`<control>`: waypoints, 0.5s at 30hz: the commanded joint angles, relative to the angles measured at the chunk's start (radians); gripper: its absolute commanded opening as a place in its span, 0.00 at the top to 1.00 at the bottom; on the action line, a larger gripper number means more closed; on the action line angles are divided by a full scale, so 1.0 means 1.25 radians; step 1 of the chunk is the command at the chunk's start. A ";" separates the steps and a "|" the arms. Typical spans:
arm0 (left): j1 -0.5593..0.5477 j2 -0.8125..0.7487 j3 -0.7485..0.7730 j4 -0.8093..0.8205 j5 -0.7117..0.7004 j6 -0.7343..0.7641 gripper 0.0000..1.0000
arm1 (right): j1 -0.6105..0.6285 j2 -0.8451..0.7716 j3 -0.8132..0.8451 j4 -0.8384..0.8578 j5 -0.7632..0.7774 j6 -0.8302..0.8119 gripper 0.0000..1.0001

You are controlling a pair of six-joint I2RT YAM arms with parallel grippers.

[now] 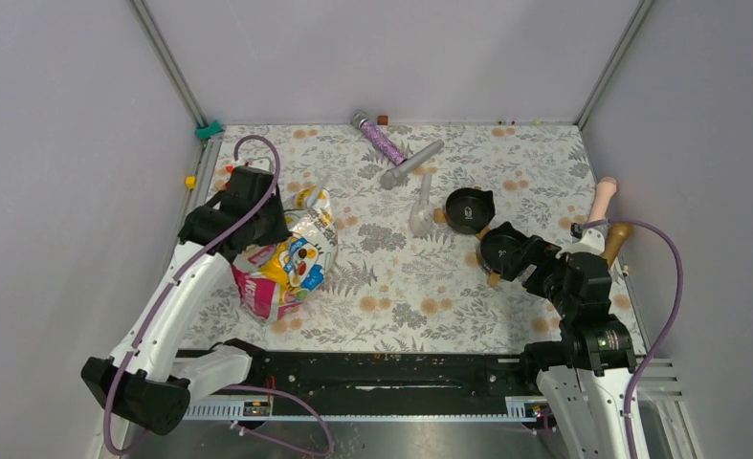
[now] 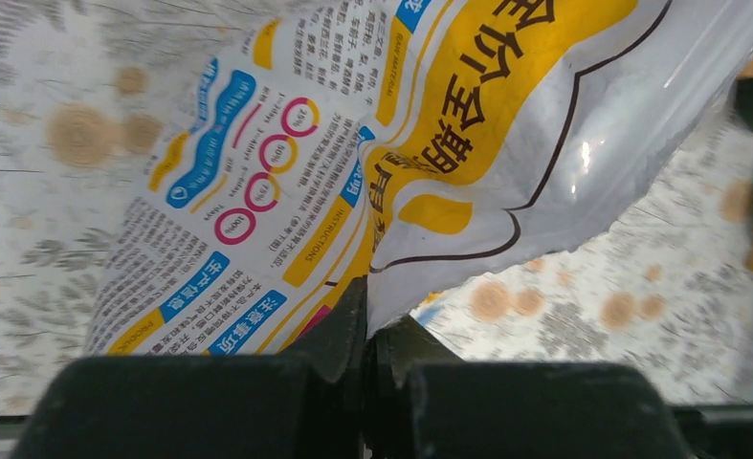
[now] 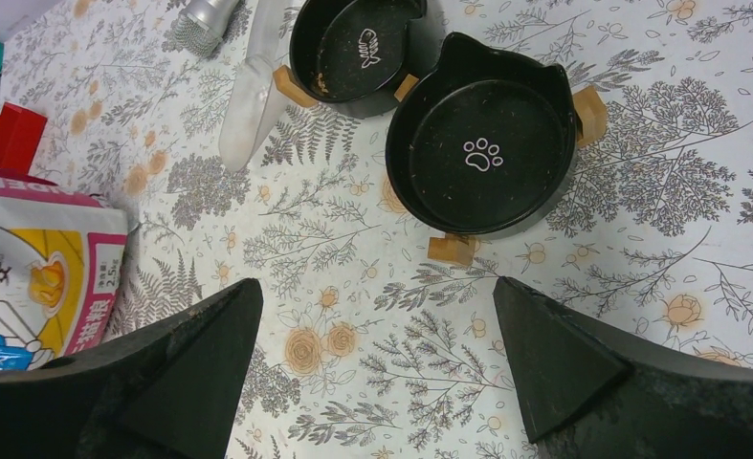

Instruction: Serve the pet food

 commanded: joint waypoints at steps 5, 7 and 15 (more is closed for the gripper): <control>-0.243 0.037 0.065 0.205 0.064 -0.329 1.00 | -0.002 0.002 0.002 0.010 -0.008 -0.009 0.00; -0.299 0.079 0.105 0.205 0.029 -0.373 1.00 | -0.002 0.004 0.002 0.006 -0.005 -0.008 0.00; -0.486 0.222 0.275 0.207 -0.159 -0.525 1.00 | -0.002 0.016 0.001 0.000 -0.006 -0.005 0.01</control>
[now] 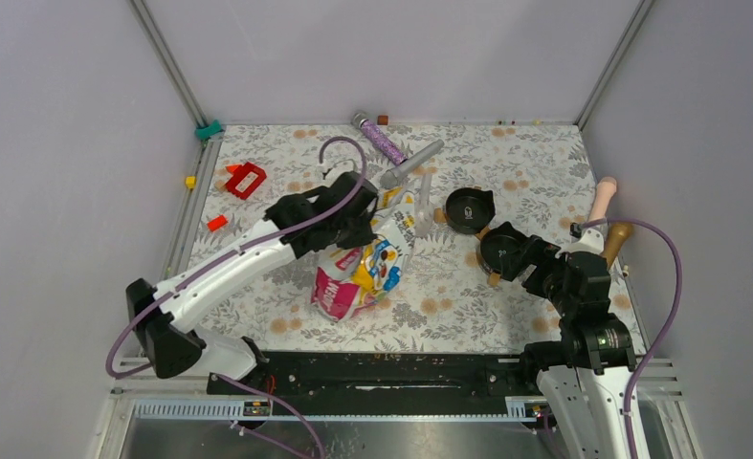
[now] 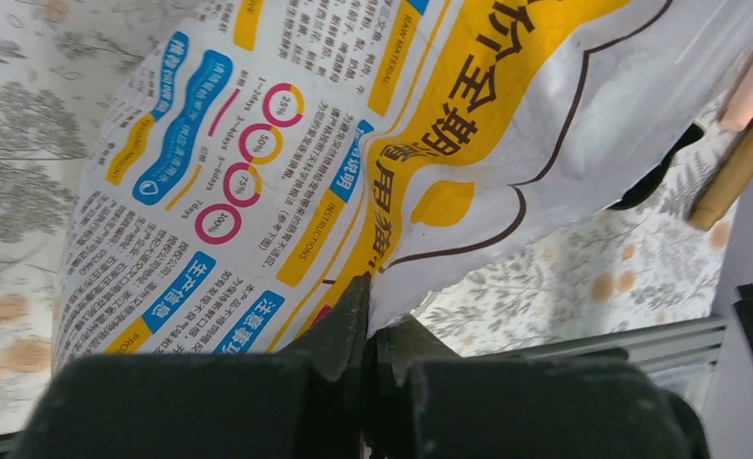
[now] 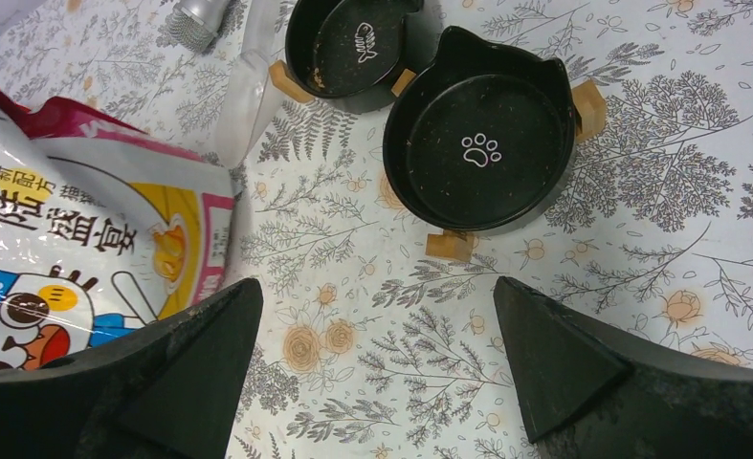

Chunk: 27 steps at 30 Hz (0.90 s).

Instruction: Serve the pet food

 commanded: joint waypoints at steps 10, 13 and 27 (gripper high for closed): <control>-0.132 0.026 0.161 0.136 -0.247 -0.246 0.97 | -0.002 0.038 0.005 0.003 -0.039 -0.011 0.01; -0.132 -0.003 0.154 0.149 -0.236 -0.134 0.35 | -0.002 0.049 0.010 0.000 -0.061 -0.013 0.00; -0.109 -0.143 0.084 -0.064 -0.207 0.119 0.01 | -0.002 0.154 0.080 0.022 -0.222 0.002 0.00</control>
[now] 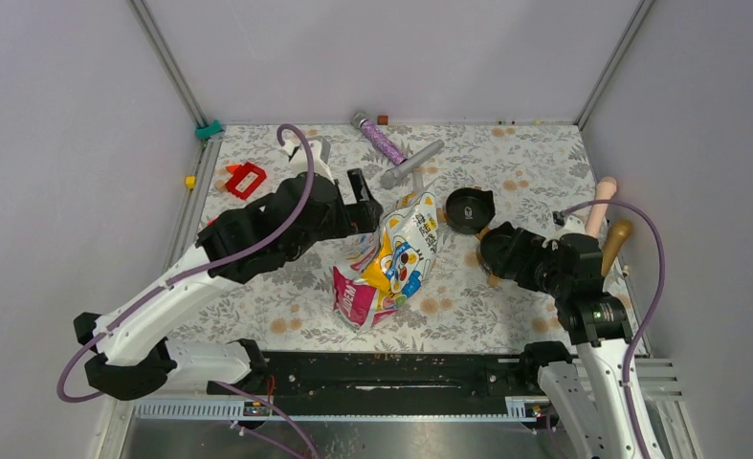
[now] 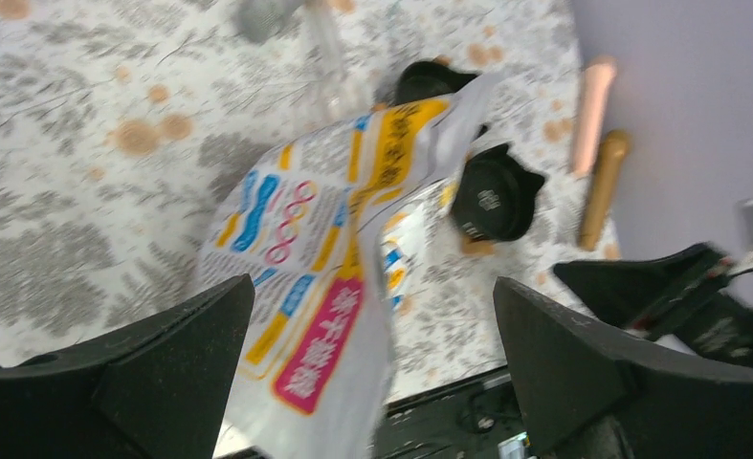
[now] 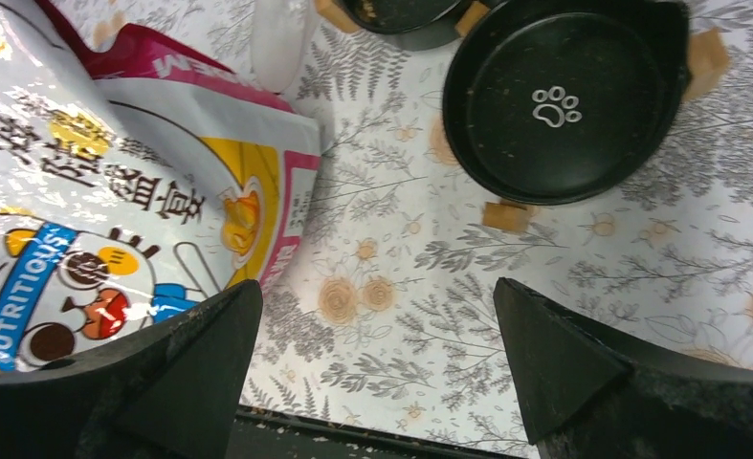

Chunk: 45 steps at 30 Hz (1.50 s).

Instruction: Serve the pet food

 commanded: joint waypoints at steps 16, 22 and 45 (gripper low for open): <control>0.321 -0.220 -0.546 0.203 0.201 -0.030 0.01 | 0.277 0.272 -0.033 0.236 -0.135 0.149 0.01; 0.322 -0.107 -0.657 0.388 0.491 -0.027 0.23 | 0.283 0.332 -0.084 0.339 -0.113 0.180 0.06; 0.057 -0.193 -0.728 0.359 0.298 -0.184 0.34 | 0.285 0.475 0.188 0.317 0.064 0.078 0.17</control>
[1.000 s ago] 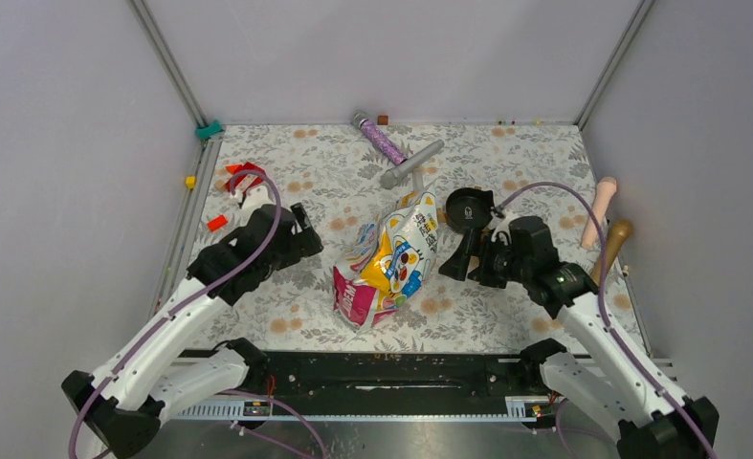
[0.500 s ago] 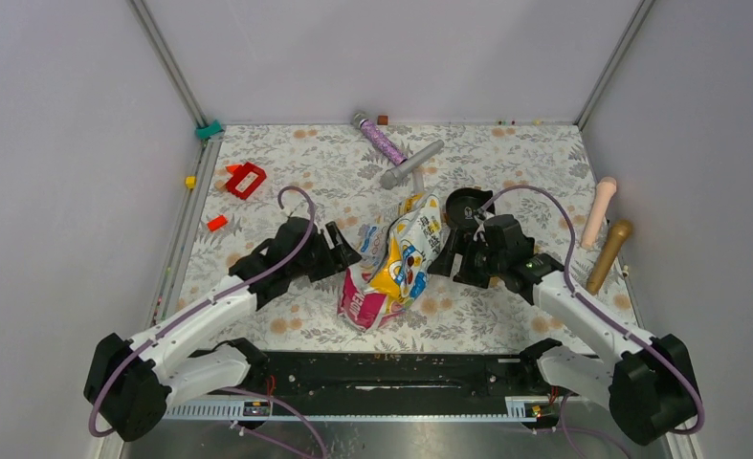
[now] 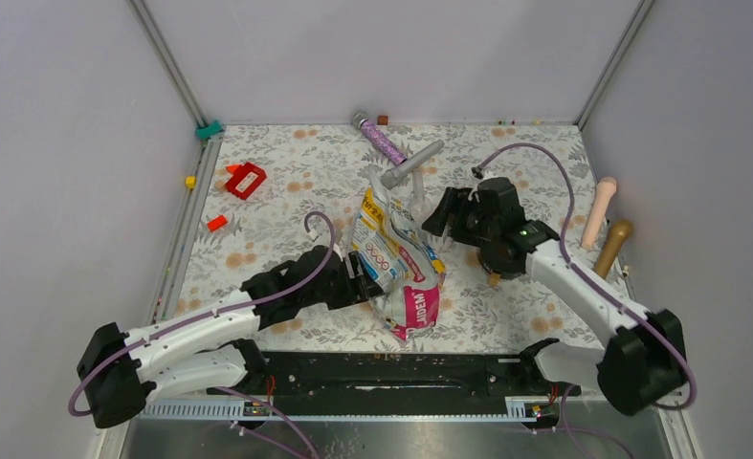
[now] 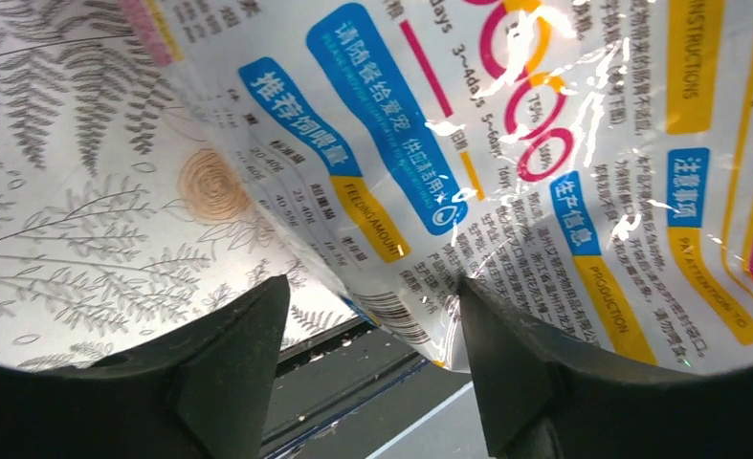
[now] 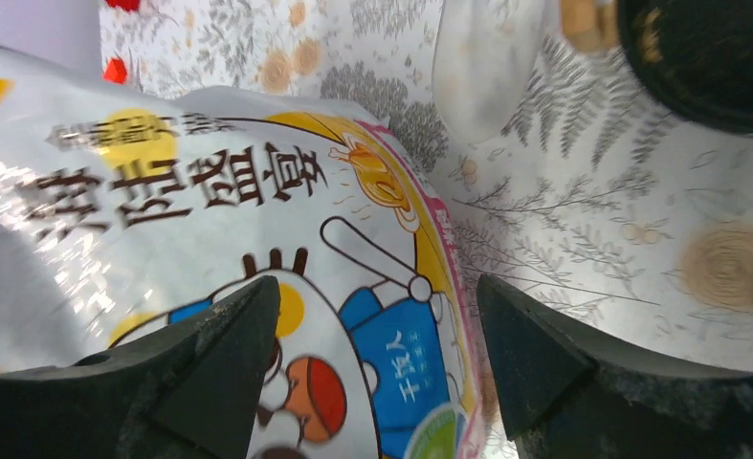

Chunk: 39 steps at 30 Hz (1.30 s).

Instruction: Serve the pet food

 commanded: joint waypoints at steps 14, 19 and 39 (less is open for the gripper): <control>-0.002 -0.090 0.109 -0.249 -0.165 0.037 0.01 | 0.014 -0.280 0.144 -0.200 -0.210 -0.293 0.12; -0.003 -0.126 0.109 -0.283 -0.190 0.028 0.01 | 0.040 -0.239 0.189 -0.229 -0.205 -0.324 0.14; -0.002 -0.152 0.061 -0.261 -0.156 0.015 0.01 | 0.100 -0.122 0.257 -0.226 -0.111 -0.320 0.16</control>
